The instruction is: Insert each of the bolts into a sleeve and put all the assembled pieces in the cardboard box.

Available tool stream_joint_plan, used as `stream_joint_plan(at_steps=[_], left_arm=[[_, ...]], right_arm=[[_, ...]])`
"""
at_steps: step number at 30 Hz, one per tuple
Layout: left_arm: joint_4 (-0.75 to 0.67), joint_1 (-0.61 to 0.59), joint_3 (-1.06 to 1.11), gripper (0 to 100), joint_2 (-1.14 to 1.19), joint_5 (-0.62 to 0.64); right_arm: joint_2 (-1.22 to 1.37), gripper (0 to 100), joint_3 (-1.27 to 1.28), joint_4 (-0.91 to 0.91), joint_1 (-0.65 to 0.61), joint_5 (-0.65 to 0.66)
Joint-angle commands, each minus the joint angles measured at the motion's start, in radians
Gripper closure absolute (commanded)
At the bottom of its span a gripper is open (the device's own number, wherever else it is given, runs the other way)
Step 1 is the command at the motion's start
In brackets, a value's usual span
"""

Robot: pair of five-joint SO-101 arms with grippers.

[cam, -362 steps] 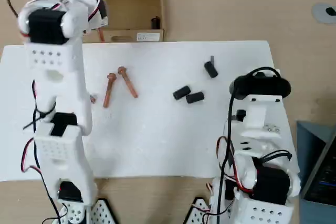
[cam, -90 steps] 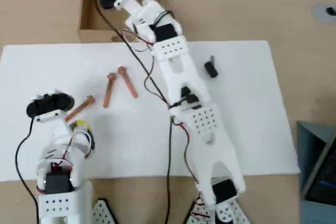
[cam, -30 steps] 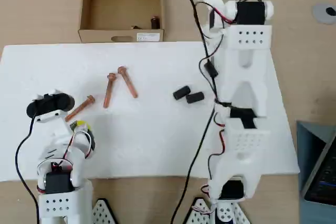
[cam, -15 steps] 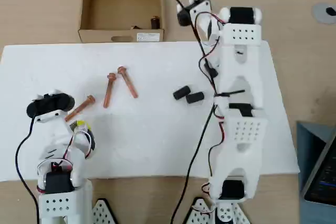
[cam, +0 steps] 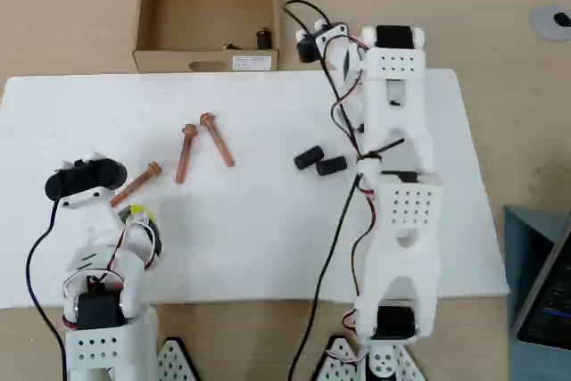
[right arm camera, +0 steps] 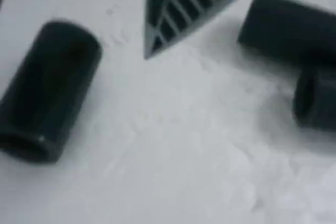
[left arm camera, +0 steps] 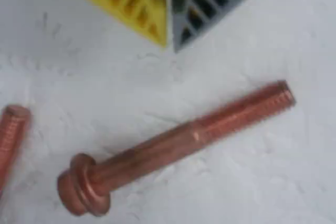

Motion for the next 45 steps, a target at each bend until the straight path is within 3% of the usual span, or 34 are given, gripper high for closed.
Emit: stream_joint_plan(at_steps=[1, 6, 13, 26, 31, 45], left_arm=[[-0.017, -0.009, -0.005, 100, -0.008, 0.003], [-0.017, -0.009, -0.005, 100, -0.008, 0.003], [-0.017, -0.009, -0.005, 100, -0.008, 0.003], [-0.017, -0.008, -0.005, 100, -0.008, -0.002], [-0.017, -0.002, -0.005, 100, -0.008, 0.003], [-0.015, 0.023, -0.006, 100, -0.008, -0.003]], right_arm=[[0.036, 78.9, -0.082, -0.015, -0.013, -0.018], [0.125, 80.4, -0.162, -0.009, -0.018, -0.018], [0.202, 99.1, -0.220, -0.008, -0.025, -0.018], [0.193, 98.8, -0.407, 0.078, -0.073, -0.026], [0.056, 98.8, -0.344, 0.078, -0.099, -0.092], [-0.549, 98.8, 0.153, 0.078, -0.101, -0.215]])
